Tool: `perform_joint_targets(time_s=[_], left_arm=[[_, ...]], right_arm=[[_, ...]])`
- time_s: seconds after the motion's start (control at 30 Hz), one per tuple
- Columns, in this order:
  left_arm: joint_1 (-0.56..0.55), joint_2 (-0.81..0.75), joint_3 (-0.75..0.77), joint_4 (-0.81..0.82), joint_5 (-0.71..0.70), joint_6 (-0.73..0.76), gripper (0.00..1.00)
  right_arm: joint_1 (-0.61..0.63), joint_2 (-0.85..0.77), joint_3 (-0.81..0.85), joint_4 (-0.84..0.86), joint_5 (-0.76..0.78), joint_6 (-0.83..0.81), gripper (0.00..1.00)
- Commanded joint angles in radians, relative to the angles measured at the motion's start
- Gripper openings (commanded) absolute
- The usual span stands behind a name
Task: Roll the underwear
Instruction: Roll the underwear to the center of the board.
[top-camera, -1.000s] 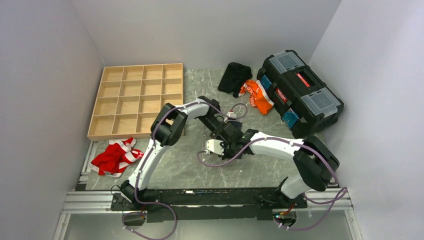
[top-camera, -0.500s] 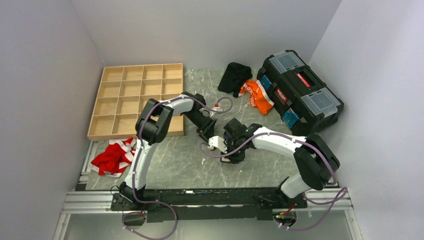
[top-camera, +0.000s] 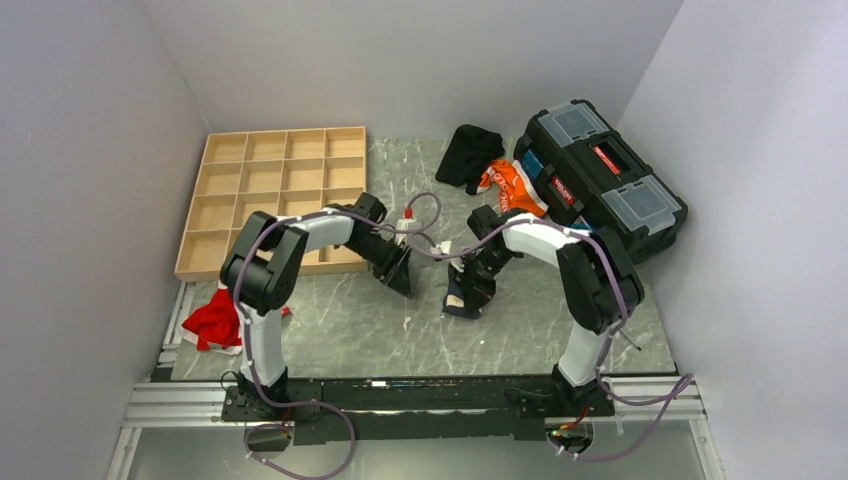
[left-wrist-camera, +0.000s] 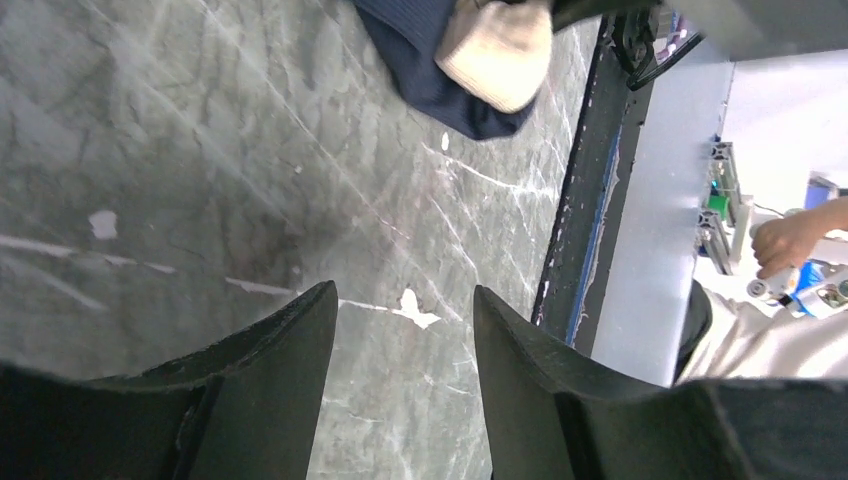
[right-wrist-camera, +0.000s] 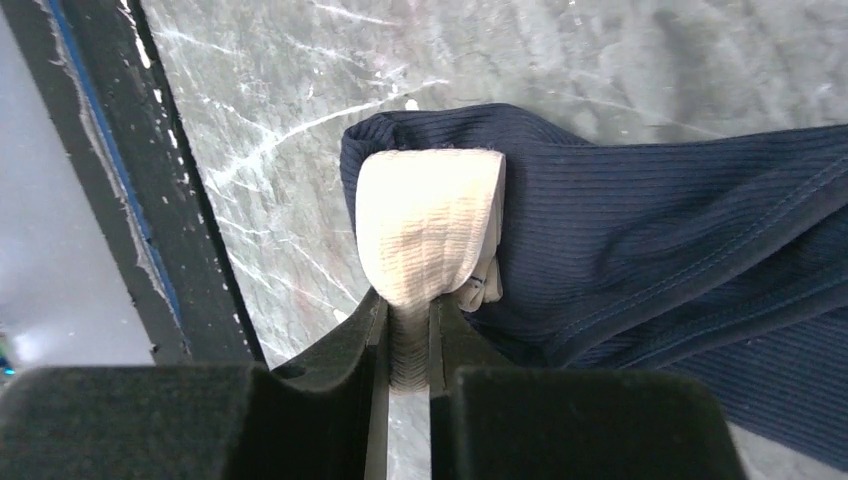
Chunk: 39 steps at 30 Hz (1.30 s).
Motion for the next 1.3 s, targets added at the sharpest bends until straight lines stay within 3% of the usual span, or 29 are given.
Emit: perform_joint_targets(time_s=[0.0,0.23,0.5,0.67,0.83,1.27], left_arm=[[-0.001,-0.160,-0.123,0.242,-0.014,-0.020,0.57],[-0.004,-0.389,-0.337,0.476,-0.091,-0.033,0.58],[-0.162,-0.487,-0.316,0.456,-0.285,0.164,0.60],[-0.329,-0.479,-0.304,0.509,-0.461,0.305,0.61],[-0.426,-0.412,-0.258,0.542,-0.570,0.375,0.62],[-0.489,-0.279,-0.179,0.487,-0.575,0.398,0.63]], right_arm=[[-0.065,0.102,0.131,-0.150,-0.160,-0.108,0.00],[-0.086,0.314,0.303,-0.355,-0.240,-0.233,0.00],[-0.088,0.433,0.376,-0.480,-0.270,-0.323,0.00],[-0.087,0.476,0.401,-0.556,-0.302,-0.380,0.00],[-0.085,0.496,0.390,-0.574,-0.306,-0.401,0.00],[-0.086,0.509,0.377,-0.568,-0.304,-0.398,0.00]])
